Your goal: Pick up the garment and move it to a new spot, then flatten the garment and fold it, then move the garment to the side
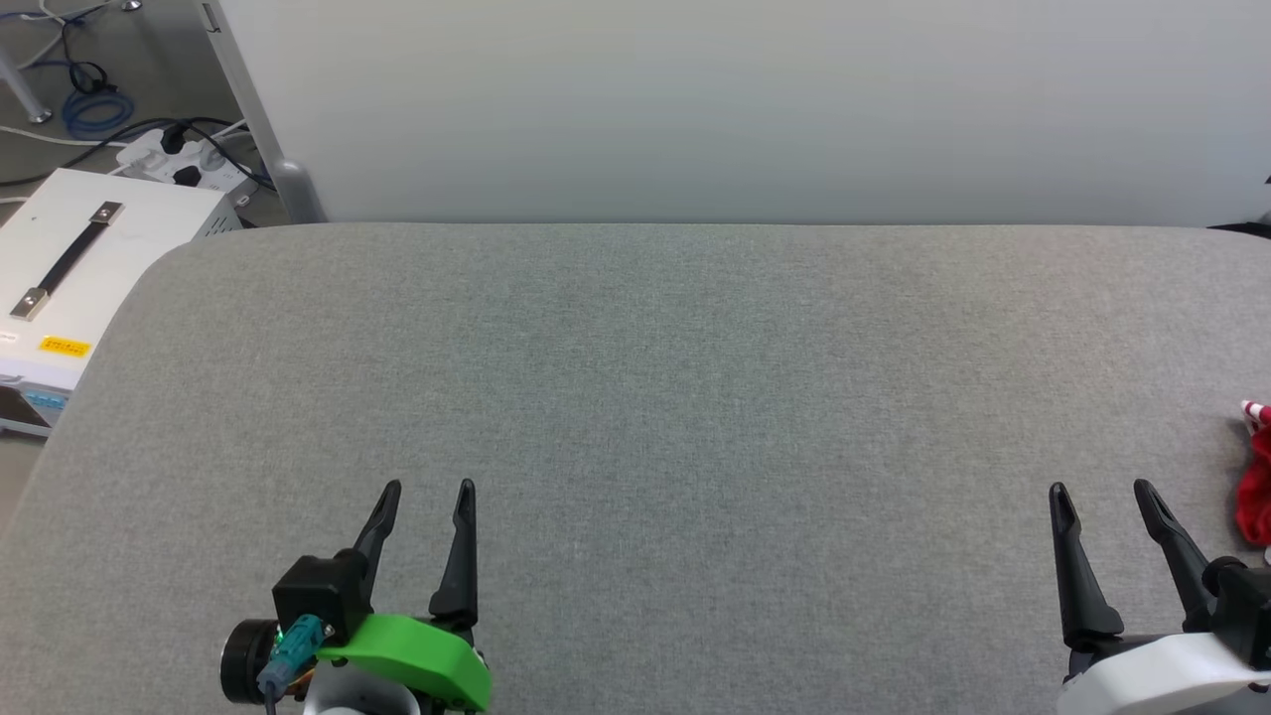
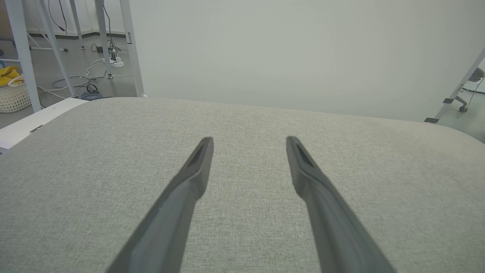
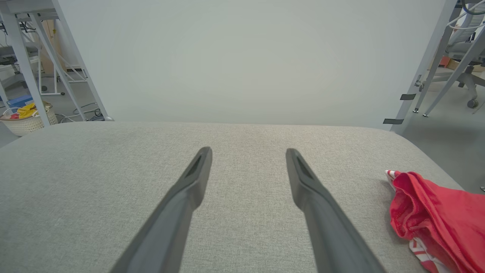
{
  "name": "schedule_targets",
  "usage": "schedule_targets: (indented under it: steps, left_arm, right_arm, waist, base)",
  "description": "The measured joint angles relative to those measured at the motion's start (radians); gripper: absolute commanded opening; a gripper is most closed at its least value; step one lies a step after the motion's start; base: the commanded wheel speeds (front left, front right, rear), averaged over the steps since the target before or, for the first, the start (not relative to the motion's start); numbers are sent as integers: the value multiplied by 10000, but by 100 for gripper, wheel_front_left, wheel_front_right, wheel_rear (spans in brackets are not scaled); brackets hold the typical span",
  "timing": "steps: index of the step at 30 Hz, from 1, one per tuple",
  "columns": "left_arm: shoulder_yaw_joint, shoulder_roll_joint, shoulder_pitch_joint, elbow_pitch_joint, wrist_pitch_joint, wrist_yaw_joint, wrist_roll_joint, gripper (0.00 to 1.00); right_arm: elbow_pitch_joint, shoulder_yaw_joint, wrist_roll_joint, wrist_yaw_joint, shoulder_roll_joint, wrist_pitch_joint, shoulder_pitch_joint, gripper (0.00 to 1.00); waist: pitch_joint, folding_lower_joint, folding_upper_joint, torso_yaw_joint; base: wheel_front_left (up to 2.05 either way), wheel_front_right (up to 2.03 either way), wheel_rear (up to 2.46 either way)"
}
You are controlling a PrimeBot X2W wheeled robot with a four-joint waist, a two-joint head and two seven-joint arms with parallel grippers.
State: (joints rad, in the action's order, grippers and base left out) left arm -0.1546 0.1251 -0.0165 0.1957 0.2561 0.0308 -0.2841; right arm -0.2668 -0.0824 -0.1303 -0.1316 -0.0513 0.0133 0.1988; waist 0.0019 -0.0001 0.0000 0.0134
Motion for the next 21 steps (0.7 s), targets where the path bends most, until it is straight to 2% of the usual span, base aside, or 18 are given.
schedule_targets:
  steps: [4,5,21]
  left_arm:
    - [-17,-2,-6,59,-2,0,0,100]
    - [-17,-4,-8,82,-8,0,0,0]
    - [86,-35,-7,-84,-242,0,163,0]
  right_arm:
    - [8,2,-71,0,2,-2,0,100]
    - [10,0,-90,0,2,0,0,0]
    - [238,50,-38,0,2,0,-35,0]
  waist:
    - [13,0,0,14]
    - [11,0,0,19]
    - [8,0,0,2]
  base:
    - [0,0,0]
    - [0,0,0]
    - [0,0,0]
